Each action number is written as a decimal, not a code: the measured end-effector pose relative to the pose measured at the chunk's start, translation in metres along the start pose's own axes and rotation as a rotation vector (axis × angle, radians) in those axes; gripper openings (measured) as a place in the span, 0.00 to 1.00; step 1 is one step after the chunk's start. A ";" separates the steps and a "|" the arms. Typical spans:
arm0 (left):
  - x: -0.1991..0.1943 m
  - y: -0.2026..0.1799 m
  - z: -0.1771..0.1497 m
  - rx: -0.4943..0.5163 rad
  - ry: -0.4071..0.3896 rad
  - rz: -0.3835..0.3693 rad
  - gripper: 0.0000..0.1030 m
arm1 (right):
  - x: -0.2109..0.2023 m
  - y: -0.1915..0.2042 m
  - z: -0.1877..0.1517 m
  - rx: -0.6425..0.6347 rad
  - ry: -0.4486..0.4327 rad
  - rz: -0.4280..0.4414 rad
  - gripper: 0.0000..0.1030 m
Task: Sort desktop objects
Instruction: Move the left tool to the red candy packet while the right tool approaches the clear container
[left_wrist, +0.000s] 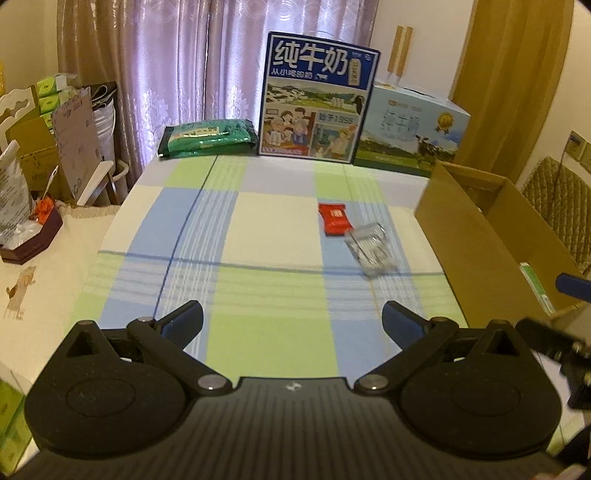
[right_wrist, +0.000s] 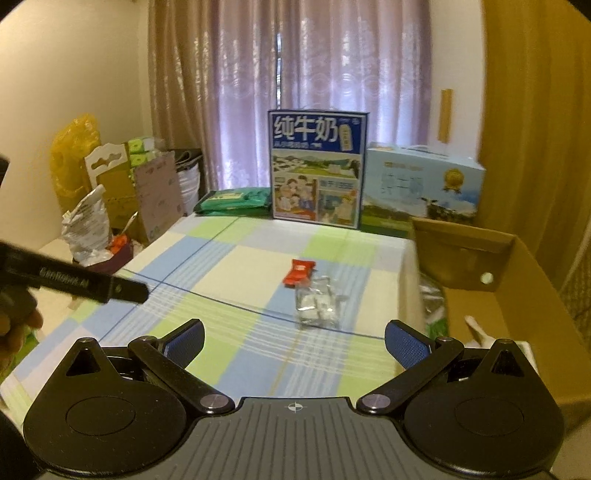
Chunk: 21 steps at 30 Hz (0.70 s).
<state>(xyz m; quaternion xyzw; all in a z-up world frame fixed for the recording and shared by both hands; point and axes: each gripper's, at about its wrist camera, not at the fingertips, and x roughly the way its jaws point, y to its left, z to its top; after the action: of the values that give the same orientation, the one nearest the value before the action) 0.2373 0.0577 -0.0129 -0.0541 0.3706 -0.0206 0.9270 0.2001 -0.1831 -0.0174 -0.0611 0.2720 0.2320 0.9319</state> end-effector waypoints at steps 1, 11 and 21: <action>0.008 0.004 0.005 0.003 -0.003 0.000 0.98 | 0.009 0.002 0.000 -0.008 0.002 0.004 0.98; 0.099 0.018 0.029 0.066 0.011 -0.011 0.98 | 0.124 -0.004 -0.008 -0.036 0.058 -0.005 0.98; 0.177 0.018 0.043 0.101 0.048 -0.027 0.98 | 0.215 -0.033 -0.008 -0.041 0.067 -0.061 0.98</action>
<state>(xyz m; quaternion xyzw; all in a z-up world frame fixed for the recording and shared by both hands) 0.3953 0.0658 -0.1055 -0.0116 0.3903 -0.0532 0.9191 0.3717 -0.1288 -0.1391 -0.0963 0.2962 0.2068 0.9275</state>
